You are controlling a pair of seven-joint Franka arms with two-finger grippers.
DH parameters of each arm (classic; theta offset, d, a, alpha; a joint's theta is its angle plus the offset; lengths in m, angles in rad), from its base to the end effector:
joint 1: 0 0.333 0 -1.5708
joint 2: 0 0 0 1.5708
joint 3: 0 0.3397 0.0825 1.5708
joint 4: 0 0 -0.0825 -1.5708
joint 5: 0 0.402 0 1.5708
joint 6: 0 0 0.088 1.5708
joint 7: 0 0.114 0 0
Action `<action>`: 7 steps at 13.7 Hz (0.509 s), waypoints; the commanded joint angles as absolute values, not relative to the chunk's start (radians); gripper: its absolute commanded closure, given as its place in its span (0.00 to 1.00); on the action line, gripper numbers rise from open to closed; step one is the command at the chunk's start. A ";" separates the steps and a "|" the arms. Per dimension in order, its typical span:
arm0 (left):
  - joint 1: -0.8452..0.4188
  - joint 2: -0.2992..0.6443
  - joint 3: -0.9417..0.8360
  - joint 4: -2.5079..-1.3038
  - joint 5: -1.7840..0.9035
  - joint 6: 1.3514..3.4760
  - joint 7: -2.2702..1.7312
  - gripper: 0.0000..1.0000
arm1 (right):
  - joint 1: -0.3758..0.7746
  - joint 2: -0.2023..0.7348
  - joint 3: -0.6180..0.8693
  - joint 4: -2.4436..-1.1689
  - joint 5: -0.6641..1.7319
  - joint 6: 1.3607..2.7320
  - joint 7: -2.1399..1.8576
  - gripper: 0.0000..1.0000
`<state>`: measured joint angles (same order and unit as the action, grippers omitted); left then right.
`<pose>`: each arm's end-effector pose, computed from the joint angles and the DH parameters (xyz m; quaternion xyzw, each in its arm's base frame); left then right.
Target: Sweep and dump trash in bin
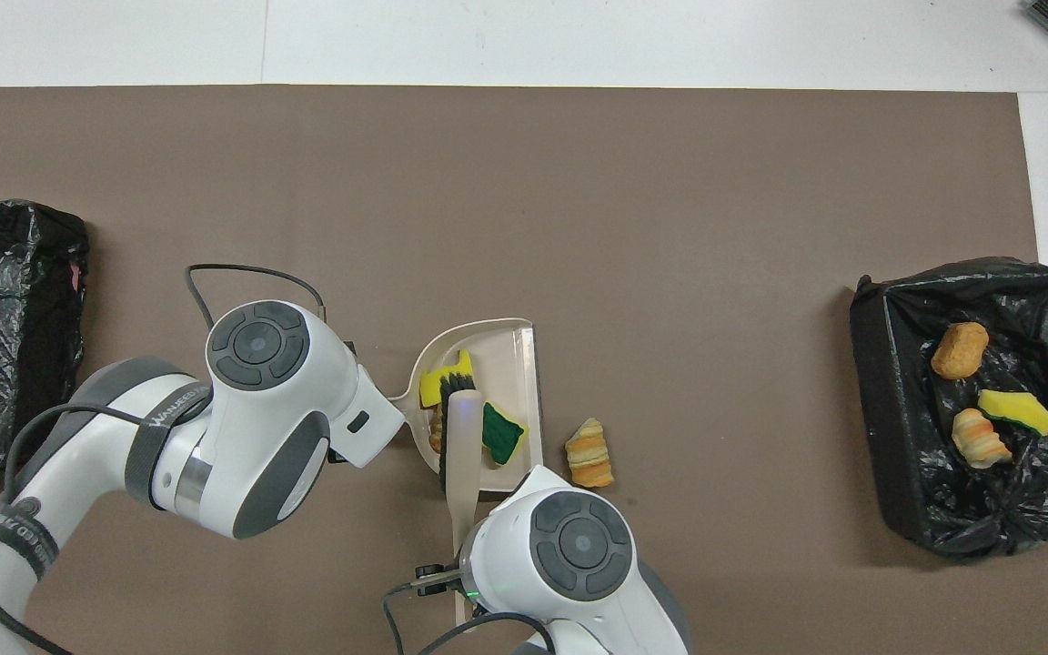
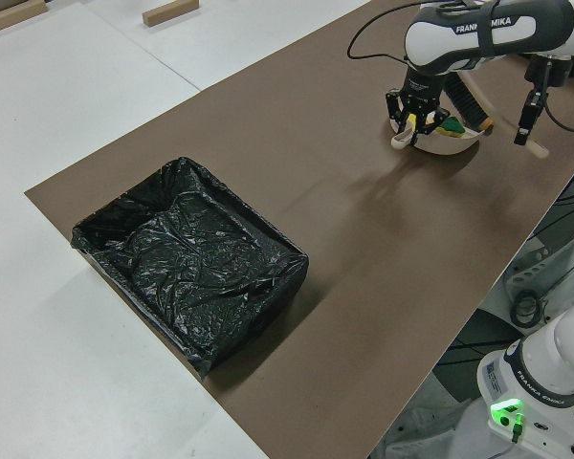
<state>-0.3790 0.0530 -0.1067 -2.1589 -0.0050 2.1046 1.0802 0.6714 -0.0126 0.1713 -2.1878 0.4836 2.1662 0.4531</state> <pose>0.4839 -0.2554 0.3709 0.7087 -0.7034 -0.0497 0.0203 0.3475 0.4214 0.4025 -0.9789 -0.0553 0.1221 0.1541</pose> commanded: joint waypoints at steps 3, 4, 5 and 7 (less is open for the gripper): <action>-0.379 0.029 -0.107 -2.183 -0.015 2.102 1.101 1.00 | 0.557 -0.078 0.170 -2.207 0.387 1.915 0.451 1.00; -0.385 0.031 -0.107 -2.183 -0.015 2.111 1.133 1.00 | 0.510 -0.101 0.172 -2.220 0.359 1.823 0.449 1.00; -0.385 0.031 -0.107 -2.181 -0.014 2.112 1.164 1.00 | 0.479 -0.123 0.172 -2.252 0.332 1.784 0.448 1.00; -0.385 0.031 -0.106 -2.183 -0.005 2.108 1.212 1.00 | 0.407 -0.158 0.172 -2.330 0.322 1.778 0.414 1.00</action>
<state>-0.3799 0.0529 -0.1099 -2.1588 -0.0047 2.1053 1.1531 0.4681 -0.0917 0.1616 -2.2370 0.3375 1.7821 0.4462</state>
